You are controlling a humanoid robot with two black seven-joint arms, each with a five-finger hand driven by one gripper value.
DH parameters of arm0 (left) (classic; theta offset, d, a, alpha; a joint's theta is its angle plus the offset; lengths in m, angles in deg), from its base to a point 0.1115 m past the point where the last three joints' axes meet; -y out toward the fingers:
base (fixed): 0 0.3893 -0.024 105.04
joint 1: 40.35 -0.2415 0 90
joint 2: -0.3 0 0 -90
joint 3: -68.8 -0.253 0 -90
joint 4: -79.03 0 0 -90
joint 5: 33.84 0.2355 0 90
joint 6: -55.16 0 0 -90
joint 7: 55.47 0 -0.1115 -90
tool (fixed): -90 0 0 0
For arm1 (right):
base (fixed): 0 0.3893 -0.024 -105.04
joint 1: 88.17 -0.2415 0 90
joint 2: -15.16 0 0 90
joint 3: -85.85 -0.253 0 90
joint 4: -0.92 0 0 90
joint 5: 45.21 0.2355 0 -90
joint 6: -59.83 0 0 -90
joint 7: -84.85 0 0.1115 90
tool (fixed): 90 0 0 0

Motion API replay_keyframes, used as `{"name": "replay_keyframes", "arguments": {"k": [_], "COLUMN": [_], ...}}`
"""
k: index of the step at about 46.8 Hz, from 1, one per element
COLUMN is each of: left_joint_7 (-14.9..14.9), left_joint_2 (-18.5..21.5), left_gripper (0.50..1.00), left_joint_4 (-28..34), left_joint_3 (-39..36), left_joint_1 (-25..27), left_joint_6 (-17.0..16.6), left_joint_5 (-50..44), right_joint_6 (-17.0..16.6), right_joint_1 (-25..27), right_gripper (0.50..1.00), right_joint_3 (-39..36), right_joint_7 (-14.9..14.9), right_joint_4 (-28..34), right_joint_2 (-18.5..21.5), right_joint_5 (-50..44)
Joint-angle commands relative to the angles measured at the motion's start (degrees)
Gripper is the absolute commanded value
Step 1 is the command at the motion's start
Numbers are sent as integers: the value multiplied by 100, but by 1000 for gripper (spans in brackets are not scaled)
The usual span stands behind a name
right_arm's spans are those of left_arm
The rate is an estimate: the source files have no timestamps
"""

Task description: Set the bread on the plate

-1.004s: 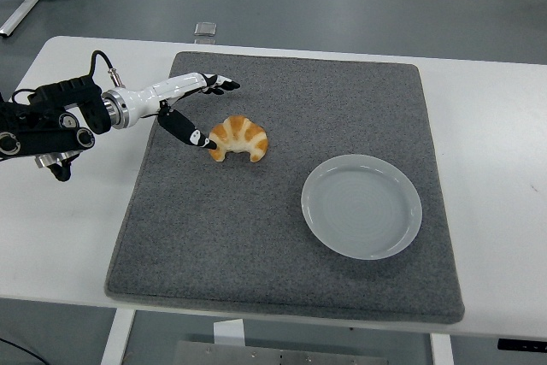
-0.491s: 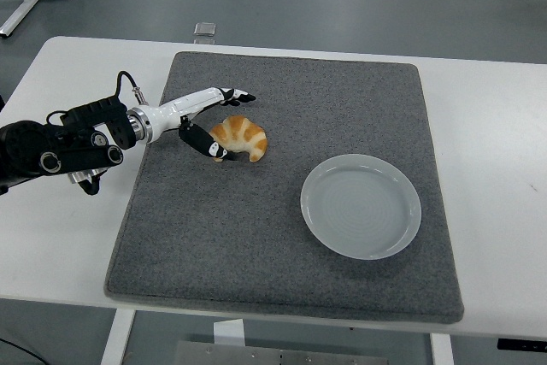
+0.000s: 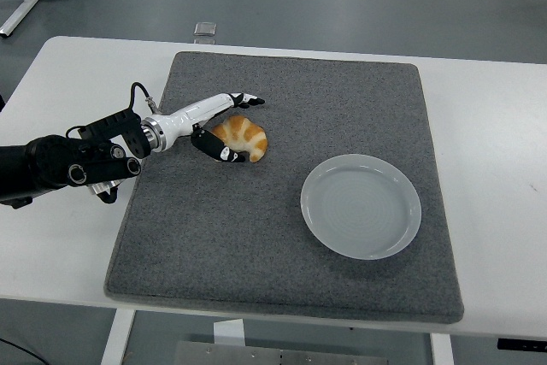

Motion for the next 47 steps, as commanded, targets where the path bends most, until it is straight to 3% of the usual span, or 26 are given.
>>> {"name": "replay_keyframes", "arguments": {"k": [1,8,19,23,29,47], "left_joint_7": [0,-9,-26,-17,-26,-26], "left_joint_2": [3,12,38,38,64,275], "left_gripper": [956,936,808,722,504,500], "left_joint_4": [1,9,10,10,-17,-26], "left_joint_3": [-1,61,105,122,263,597], "left_joint_1": [-2,-46,-99,-73,-29,15], "left_joint_6": [-17,-18,-9,-35,-44,-44], "left_joint_5": [-9,0,0,0,0,17], "right_joint_6": [3,3,3,3,3,-5], "right_joint_1": [5,5,5,5,5,5], "right_gripper": [952,952,952,952,954,952], "right_joint_3": [1,1,1,1,1,1], "right_joint_7": [0,0,0,0,0,0], "right_joint_4": [-5,-5,-5,-5,-5,-5], "right_joint_2": [0,0,0,0,0,0], "right_joint_5": [0,0,0,0,0,0]}}
